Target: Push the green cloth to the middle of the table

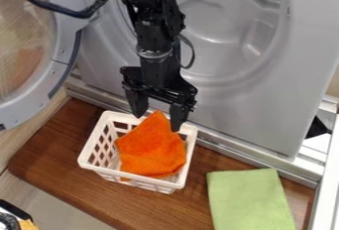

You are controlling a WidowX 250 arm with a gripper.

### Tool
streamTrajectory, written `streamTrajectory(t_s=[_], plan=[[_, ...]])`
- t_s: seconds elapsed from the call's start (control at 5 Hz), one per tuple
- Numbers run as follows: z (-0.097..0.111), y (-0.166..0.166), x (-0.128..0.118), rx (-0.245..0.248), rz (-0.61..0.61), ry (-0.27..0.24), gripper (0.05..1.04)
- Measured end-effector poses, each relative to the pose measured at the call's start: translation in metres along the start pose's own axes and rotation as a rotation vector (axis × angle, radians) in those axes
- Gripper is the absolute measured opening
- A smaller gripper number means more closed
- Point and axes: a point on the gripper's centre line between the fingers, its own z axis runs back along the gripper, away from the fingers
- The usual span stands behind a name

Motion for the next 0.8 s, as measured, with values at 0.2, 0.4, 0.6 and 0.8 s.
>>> streamTrajectory(t_s=[0.2, 0.4, 0.6, 0.8], plan=[[-0.006, 0.0, -0.004, 0.004, 0.004, 0.022, 1.0], [-0.012, -0.019, -0.011, 0.035, -0.041, 0.033, 1.0], [-0.013, -0.049, -0.015, 0.043, -0.122, 0.031, 1.0], [-0.019, -0.085, -0.014, 0.041, -0.204, 0.023, 1.0]])
